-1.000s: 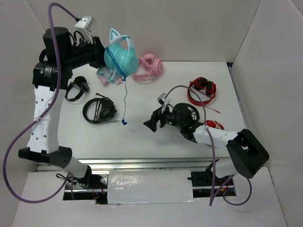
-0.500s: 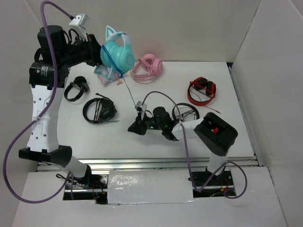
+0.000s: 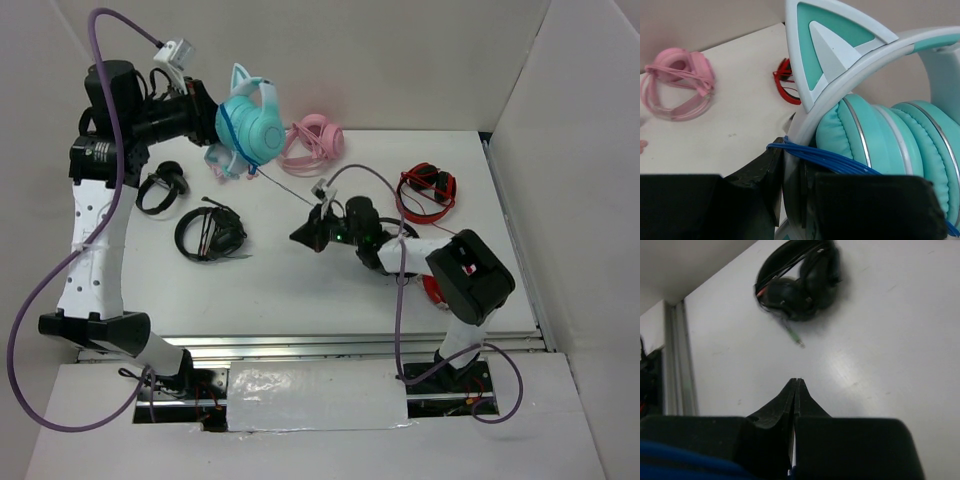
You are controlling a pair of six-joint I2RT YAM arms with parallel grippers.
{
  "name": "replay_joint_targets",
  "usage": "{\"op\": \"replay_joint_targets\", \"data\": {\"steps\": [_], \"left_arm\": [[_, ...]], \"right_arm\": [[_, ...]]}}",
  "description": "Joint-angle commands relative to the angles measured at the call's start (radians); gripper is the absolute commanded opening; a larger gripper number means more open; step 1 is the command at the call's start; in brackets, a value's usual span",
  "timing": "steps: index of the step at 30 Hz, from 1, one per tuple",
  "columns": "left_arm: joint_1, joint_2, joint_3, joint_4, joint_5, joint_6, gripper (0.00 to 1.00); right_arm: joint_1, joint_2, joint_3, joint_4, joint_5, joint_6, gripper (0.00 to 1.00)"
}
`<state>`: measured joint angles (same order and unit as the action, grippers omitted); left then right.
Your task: Wrap the headphones
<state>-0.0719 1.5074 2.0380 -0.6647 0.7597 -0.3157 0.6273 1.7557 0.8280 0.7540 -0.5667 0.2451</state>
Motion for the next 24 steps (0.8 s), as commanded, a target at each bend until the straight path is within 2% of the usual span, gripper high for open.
{"op": "replay_joint_targets", "data": {"steps": [1,4,5,7,10,11,12,13,18,20,22,24], "left_arm": [[-0.049,-0.076,-0.058,0.154,0.153,0.027,0.00],[-0.121,-0.085,-0.094,0.133,0.177,0.142,0.00],[-0.165,-0.088,-0.099,0.114,0.175,0.174,0.00],[-0.218,-0.099,-0.133,0.097,0.124,0.236,0.00],[-0.357,-0.090,-0.208,0.099,0.084,0.344,0.00],[-0.441,-0.079,-0.219,0.088,0.063,0.375,0.00],[-0.481,-0.064,-0.219,0.067,-0.010,0.432,0.00],[-0.555,-0.029,-0.217,0.025,-0.041,0.460,0.00],[-0.744,0.075,-0.220,-0.076,-0.173,0.653,0.00],[-0.830,0.114,-0.225,-0.104,-0.301,0.681,0.00],[-0.890,0.125,-0.257,-0.081,-0.399,0.681,0.00],[-0.922,0.123,-0.289,-0.027,-0.537,0.672,0.00]], "right_arm": [[-0.087,-0.016,0.210,-0.355,0.051,-0.087,0.00],[-0.162,0.031,0.389,-0.596,0.118,-0.124,0.00],[-0.181,0.047,0.428,-0.658,0.184,-0.118,0.00],[-0.236,0.048,0.500,-0.778,0.223,-0.121,0.00],[-0.282,0.019,0.525,-0.826,0.235,-0.162,0.00],[-0.303,0.001,0.533,-0.841,0.241,-0.185,0.00],[-0.319,-0.002,0.542,-0.860,0.252,-0.196,0.00],[-0.328,-0.012,0.556,-0.881,0.255,-0.207,0.00],[-0.389,-0.058,0.605,-0.981,0.257,-0.355,0.00],[-0.402,-0.081,0.618,-1.019,0.251,-0.411,0.00],[-0.417,-0.094,0.623,-1.036,0.307,-0.376,0.00],[-0.442,-0.125,0.614,-1.044,0.291,-0.368,0.00]]}}
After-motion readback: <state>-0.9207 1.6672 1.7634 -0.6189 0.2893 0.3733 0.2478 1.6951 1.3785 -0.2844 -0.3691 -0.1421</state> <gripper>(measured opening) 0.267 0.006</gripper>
